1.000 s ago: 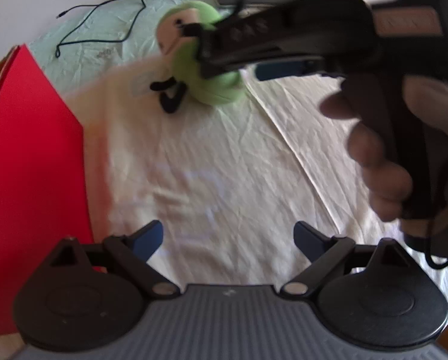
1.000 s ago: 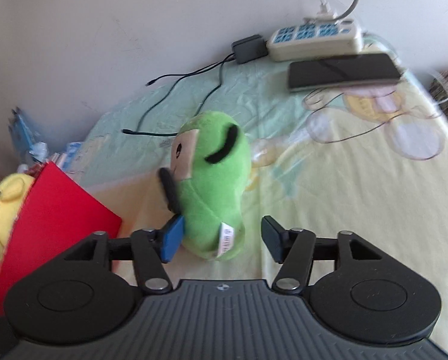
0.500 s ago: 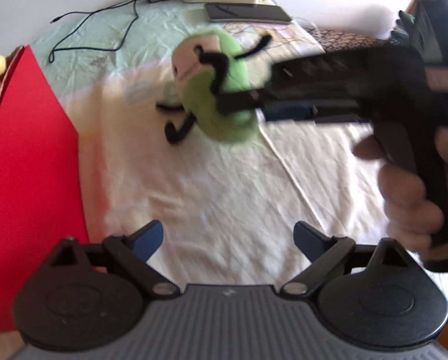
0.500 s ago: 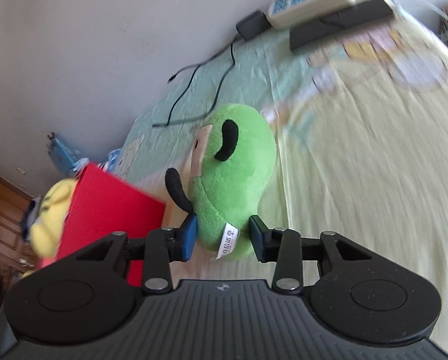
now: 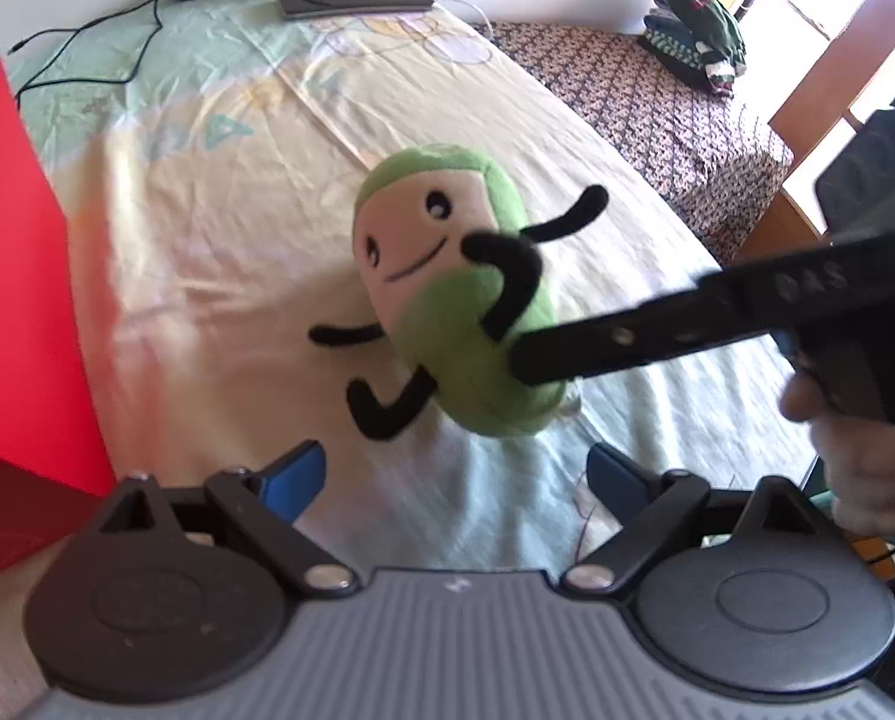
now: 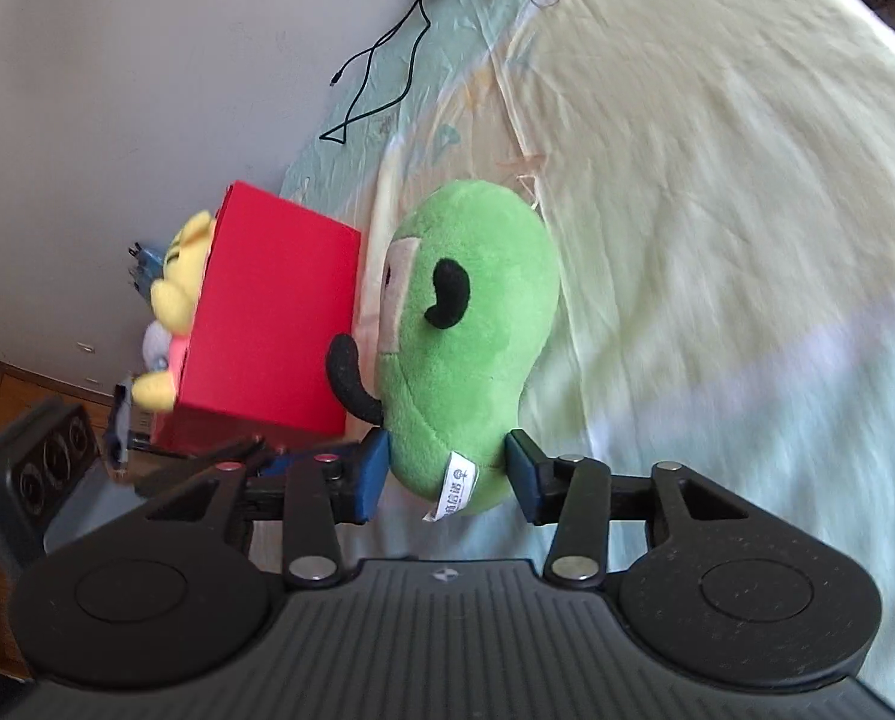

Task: Organize objects
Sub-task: 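Grasp the green bean plush with the right tool and lift it, then carry the green plush over the red box and lower it inside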

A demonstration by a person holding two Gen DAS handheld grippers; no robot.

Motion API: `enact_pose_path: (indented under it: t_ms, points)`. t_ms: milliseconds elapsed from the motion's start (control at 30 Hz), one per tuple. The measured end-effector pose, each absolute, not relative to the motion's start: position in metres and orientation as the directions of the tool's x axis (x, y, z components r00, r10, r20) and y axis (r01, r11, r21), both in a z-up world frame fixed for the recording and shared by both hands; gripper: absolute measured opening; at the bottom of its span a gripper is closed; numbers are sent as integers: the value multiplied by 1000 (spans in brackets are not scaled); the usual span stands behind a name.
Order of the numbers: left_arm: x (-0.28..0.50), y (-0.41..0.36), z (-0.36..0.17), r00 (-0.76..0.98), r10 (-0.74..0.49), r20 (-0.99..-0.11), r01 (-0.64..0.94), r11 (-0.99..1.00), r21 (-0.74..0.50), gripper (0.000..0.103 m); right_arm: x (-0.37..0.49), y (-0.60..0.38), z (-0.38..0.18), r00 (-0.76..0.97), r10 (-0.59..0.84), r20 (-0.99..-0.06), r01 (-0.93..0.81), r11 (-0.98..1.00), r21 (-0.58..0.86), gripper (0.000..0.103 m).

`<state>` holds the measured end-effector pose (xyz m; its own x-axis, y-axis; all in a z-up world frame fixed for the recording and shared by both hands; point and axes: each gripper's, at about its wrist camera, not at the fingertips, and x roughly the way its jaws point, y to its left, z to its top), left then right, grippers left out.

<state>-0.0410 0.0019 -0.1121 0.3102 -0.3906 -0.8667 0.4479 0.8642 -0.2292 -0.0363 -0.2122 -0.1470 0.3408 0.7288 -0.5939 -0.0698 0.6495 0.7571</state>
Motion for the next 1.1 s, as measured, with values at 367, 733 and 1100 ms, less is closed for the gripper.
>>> enact_pose_path:
  t_ms: [367,733,1100]
  points:
    - [-1,-14,-114,373,-406,-834,396,883,-252,94,-18,-220,-144,479,681,-554,-11,636,772,60]
    - [-14,-18,-104,378,-446,-812,416,865,-281,80,-27,-215,-148,460,705,-540,26,596,802,45]
    - [-63,44,-15,572,-492,-656,432,861,-268,80,-55,-176,-68,522,759,-389,-193,550,813,45]
